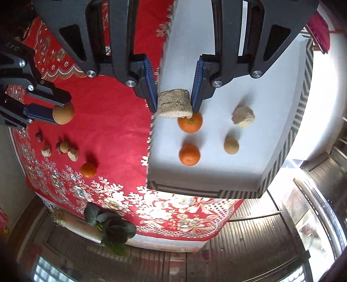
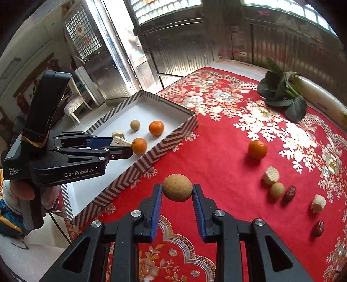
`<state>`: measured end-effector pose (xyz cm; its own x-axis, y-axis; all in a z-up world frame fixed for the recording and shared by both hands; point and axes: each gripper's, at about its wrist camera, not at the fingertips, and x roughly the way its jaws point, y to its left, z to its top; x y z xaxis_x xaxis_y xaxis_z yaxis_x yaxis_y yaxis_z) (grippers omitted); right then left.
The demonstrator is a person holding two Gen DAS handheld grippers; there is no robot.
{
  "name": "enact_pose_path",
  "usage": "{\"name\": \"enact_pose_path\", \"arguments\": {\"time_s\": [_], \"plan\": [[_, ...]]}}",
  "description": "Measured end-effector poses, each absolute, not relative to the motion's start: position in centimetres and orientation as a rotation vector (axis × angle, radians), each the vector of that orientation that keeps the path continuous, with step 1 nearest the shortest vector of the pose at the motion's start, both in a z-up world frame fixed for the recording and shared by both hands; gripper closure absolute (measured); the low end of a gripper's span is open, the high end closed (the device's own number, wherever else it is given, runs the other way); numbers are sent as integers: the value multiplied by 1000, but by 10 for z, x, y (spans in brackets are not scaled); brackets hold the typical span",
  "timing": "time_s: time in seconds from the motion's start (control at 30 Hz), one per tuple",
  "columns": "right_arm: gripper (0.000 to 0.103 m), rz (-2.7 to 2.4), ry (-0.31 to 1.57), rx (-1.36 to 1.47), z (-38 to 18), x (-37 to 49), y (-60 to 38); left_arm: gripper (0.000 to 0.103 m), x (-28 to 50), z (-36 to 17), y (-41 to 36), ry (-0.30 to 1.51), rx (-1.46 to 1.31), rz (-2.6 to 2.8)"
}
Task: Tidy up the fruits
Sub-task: 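Carry cake piece and brown fruit into the tray and open both tools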
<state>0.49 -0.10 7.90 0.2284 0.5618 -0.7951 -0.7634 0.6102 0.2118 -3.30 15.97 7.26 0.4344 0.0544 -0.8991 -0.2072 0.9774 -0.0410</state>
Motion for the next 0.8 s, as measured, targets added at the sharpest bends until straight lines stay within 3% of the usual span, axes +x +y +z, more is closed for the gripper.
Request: {"name": "enact_pose_path", "arguments": {"time_s": [0.8], "plan": [[76, 1185, 1045, -448, 44, -25, 137, 73, -80, 30, 245, 1160, -307, 402]]}}
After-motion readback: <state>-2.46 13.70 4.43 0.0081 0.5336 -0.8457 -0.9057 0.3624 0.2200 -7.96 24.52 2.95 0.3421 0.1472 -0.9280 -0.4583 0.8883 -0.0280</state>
